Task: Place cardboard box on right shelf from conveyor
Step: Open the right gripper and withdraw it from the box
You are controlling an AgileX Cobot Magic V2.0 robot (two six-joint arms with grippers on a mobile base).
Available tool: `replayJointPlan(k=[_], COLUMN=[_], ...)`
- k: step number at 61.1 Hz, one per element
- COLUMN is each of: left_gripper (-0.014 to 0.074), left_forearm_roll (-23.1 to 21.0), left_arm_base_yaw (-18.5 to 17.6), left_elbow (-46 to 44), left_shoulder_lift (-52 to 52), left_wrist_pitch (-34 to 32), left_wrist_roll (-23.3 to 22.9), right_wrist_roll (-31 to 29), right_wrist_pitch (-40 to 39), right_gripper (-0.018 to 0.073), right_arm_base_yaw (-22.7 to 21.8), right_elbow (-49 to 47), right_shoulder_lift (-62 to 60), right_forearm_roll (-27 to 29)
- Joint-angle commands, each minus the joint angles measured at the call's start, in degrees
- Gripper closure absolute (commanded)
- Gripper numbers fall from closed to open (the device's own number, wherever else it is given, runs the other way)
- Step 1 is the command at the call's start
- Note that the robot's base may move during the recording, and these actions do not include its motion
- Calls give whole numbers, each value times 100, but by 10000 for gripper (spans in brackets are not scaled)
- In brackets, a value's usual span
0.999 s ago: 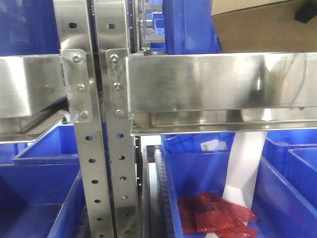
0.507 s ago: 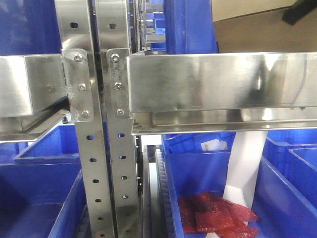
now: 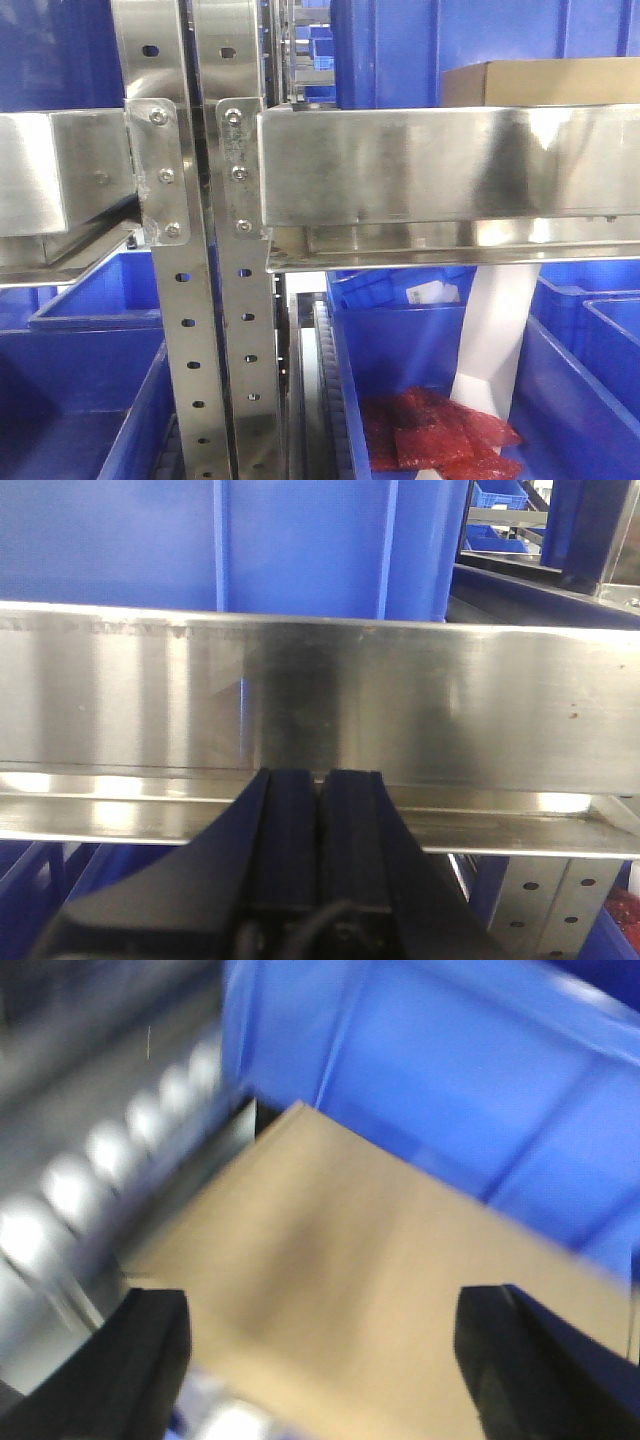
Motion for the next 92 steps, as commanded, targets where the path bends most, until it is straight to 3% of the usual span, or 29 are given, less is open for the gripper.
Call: replayJointPlan(k=[1,13,21,35,45,86,92], left_gripper=[713,712,712,713,713,713,713], left_forearm_roll=[-34,-34,-34,-34,-34,-34,-34], left_arm_base_yaw=[23,23,23,23,23,23,23], left_elbow=[56,56,56,56,56,56,56], left_shoulder_lift=[-74,-74,-74,-74,-74,-74,-74], left_wrist_pitch=[-493,-493,-493,-493,-493,-493,-493], left_wrist_roll=[2,2,2,2,2,2,2], right_wrist_roll=[848,1111,1203,1928,1960,1960,2148], right_wrist_pitch=[-777,-1611,-1699,-2156,-2228,-2036,-2111], right_gripper=[32,338,504,501,501,501,501], right_arm_base_yaw=[-15,-15,-15,-15,-15,-15,-15], right_elbow=[295,1738,2575,3657,4100,4225,4232], right_shoulder_lift=[-840,-2350,-3378,-4679,-5280,-5325,-5338], right_forearm_roll=[198,198,198,198,198,193,-417])
